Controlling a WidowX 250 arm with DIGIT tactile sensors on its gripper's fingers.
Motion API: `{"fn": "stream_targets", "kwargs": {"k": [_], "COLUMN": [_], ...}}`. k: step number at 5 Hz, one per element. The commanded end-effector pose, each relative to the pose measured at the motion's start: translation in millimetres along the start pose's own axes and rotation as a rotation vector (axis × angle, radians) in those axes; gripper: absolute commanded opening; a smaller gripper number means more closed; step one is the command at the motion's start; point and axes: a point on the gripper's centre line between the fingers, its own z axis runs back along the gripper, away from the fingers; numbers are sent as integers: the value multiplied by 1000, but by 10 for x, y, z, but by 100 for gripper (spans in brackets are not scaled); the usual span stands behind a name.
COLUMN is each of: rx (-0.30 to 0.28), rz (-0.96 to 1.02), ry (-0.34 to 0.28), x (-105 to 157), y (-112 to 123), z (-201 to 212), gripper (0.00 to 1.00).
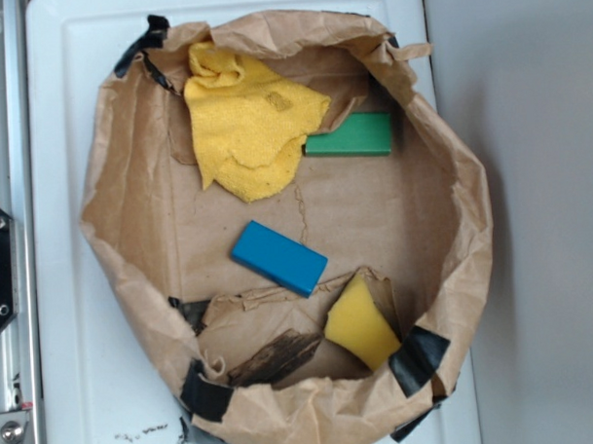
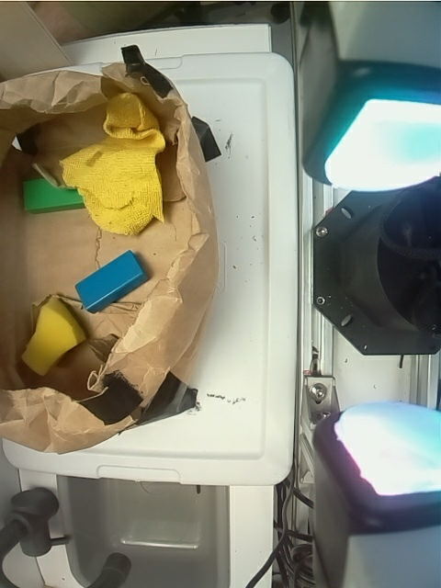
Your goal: Grab the blue block.
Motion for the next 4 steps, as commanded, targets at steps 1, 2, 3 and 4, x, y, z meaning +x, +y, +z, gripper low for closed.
{"fn": "stream_targets", "kwargs": {"k": [1,2,3,4], "rx": [0,-41,-90,-90], "rz": [0,-63,-78,-78], "ry": [0,140,126,126], "x": [0,485,982,982], "y": [0,-95,2,2], "z": [0,-150,-240,-240], "gripper": [100,100,100,100]}}
